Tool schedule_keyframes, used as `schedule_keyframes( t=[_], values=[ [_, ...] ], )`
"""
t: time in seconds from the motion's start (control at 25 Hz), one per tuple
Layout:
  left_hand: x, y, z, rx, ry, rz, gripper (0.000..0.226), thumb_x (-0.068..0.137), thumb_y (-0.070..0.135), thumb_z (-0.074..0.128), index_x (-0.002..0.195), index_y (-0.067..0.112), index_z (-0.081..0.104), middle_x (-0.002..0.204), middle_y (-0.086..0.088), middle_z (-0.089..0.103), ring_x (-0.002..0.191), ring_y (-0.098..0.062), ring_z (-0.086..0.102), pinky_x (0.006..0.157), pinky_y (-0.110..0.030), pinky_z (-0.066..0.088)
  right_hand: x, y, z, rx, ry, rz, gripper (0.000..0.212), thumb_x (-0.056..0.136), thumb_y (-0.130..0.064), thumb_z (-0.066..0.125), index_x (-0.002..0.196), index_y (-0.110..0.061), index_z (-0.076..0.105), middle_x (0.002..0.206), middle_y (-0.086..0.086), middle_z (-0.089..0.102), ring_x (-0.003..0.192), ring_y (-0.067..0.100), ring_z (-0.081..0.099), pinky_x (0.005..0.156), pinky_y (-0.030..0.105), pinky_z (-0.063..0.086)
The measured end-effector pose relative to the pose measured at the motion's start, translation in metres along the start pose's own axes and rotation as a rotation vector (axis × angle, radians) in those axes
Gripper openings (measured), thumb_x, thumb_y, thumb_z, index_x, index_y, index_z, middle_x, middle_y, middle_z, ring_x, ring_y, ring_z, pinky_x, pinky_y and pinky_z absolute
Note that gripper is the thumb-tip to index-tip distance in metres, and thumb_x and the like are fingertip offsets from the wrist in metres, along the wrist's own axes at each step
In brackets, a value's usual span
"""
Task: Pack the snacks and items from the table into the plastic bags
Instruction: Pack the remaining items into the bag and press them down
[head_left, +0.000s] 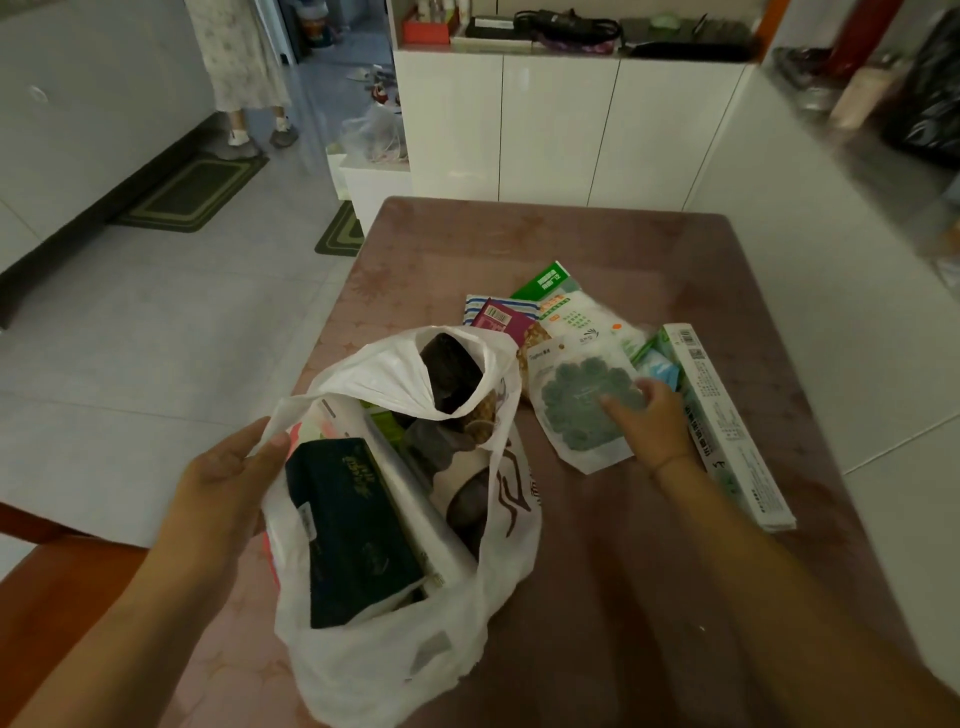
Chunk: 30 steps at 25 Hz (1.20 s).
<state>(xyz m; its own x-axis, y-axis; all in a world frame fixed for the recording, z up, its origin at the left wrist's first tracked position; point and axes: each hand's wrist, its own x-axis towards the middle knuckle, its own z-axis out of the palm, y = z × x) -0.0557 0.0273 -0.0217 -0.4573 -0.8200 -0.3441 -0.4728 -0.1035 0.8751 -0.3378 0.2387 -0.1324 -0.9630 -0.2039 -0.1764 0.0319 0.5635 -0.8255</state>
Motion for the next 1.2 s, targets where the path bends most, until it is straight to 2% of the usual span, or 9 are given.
schedule_keyframes(
  t=[0.16, 0.32, 0.44, 0.6, 0.76, 0.88, 0.96, 1.04, 1.2],
  values=[
    [0.006, -0.004, 0.004, 0.061, 0.017, -0.018, 0.036, 0.092, 0.040, 0.044, 0.124, 0.027, 0.054, 0.087, 0.010, 0.060, 0.075, -0.017, 0.058, 0.070, -0.039, 0.048, 0.058, 0.052, 0.021, -0.612, -0.051, 0.050, 0.098, 0.065, -0.053, 0.075, 0.136, -0.003, 0.031, 0.140, 0.022, 0.038, 0.128, 0.039, 0.039, 0.103, 0.048, 0.035],
    [0.010, -0.006, 0.004, 0.094, 0.021, -0.044, 0.040, 0.093, 0.039, 0.042, 0.129, 0.026, 0.052, 0.101, -0.003, 0.059, 0.078, -0.020, 0.058, 0.082, -0.050, 0.048, 0.077, 0.046, 0.044, -0.799, -0.031, 0.008, 0.106, 0.063, -0.062, 0.072, 0.140, -0.006, 0.026, 0.141, 0.017, 0.038, 0.131, 0.035, 0.037, 0.106, 0.047, 0.028],
    [0.008, -0.003, 0.006, 0.101, 0.030, -0.052, 0.038, 0.094, 0.035, 0.042, 0.130, 0.025, 0.051, 0.087, 0.006, 0.058, 0.073, -0.015, 0.055, 0.074, -0.044, 0.046, 0.086, 0.043, 0.049, -0.606, -0.060, 0.127, 0.088, 0.064, -0.046, 0.079, 0.131, -0.005, 0.039, 0.130, 0.017, 0.053, 0.120, 0.035, 0.051, 0.101, 0.045, 0.039],
    [0.005, 0.002, 0.006, 0.066, 0.039, -0.030, 0.036, 0.094, 0.034, 0.043, 0.127, 0.022, 0.053, 0.080, 0.011, 0.055, 0.070, -0.015, 0.054, 0.073, -0.043, 0.045, 0.059, 0.037, 0.024, 0.031, -0.037, 0.255, 0.046, 0.077, -0.011, 0.071, 0.119, 0.003, 0.056, 0.120, 0.021, 0.062, 0.107, 0.035, 0.058, 0.085, 0.035, 0.050],
    [0.008, 0.000, 0.002, 0.065, 0.039, 0.001, 0.038, 0.096, 0.030, 0.044, 0.131, 0.017, 0.053, 0.077, 0.011, 0.053, 0.068, -0.013, 0.053, 0.062, -0.033, 0.043, -0.005, 0.017, -0.038, 0.629, 0.097, 0.274, 0.015, 0.084, -0.011, 0.063, 0.098, -0.011, 0.066, 0.110, 0.017, 0.067, 0.077, 0.023, 0.069, 0.063, 0.030, 0.056],
    [0.008, -0.003, -0.003, 0.051, 0.014, 0.009, 0.037, 0.094, 0.033, 0.046, 0.128, 0.019, 0.056, 0.083, 0.008, 0.060, 0.073, -0.019, 0.061, 0.074, -0.042, 0.051, -0.061, -0.041, -0.077, 0.904, 0.032, 0.125, 0.034, 0.091, -0.008, 0.052, 0.070, -0.026, 0.073, 0.081, -0.002, 0.076, 0.061, 0.007, 0.071, 0.049, 0.025, 0.057],
    [0.008, -0.005, -0.005, 0.040, 0.002, 0.013, 0.036, 0.094, 0.033, 0.047, 0.126, 0.020, 0.057, 0.086, 0.006, 0.063, 0.074, -0.018, 0.063, 0.069, -0.036, 0.052, -0.094, -0.078, -0.080, 0.929, -0.118, 0.033, 0.042, 0.092, -0.007, 0.048, 0.069, -0.028, 0.076, 0.073, -0.007, 0.076, 0.066, 0.008, 0.072, 0.054, 0.027, 0.059],
    [0.008, -0.005, -0.007, 0.040, -0.012, 0.021, 0.033, 0.095, 0.033, 0.045, 0.123, 0.021, 0.058, 0.086, 0.006, 0.065, 0.072, -0.016, 0.065, 0.058, -0.027, 0.051, -0.122, -0.104, -0.063, 0.854, -0.276, -0.008, 0.027, 0.092, -0.009, 0.050, 0.087, -0.020, 0.074, 0.084, -0.001, 0.077, 0.077, 0.016, 0.073, 0.062, 0.033, 0.060],
    [0.006, -0.003, -0.012, 0.044, -0.010, 0.055, 0.022, 0.096, 0.030, 0.046, 0.112, 0.026, 0.062, 0.080, 0.006, 0.068, 0.065, -0.012, 0.066, 0.046, -0.018, 0.048, -0.165, -0.119, -0.014, 0.430, -0.494, -0.185, 0.015, 0.090, -0.013, 0.055, 0.096, -0.014, 0.069, 0.093, 0.009, 0.075, 0.086, 0.020, 0.072, 0.073, 0.031, 0.059]
  ],
)
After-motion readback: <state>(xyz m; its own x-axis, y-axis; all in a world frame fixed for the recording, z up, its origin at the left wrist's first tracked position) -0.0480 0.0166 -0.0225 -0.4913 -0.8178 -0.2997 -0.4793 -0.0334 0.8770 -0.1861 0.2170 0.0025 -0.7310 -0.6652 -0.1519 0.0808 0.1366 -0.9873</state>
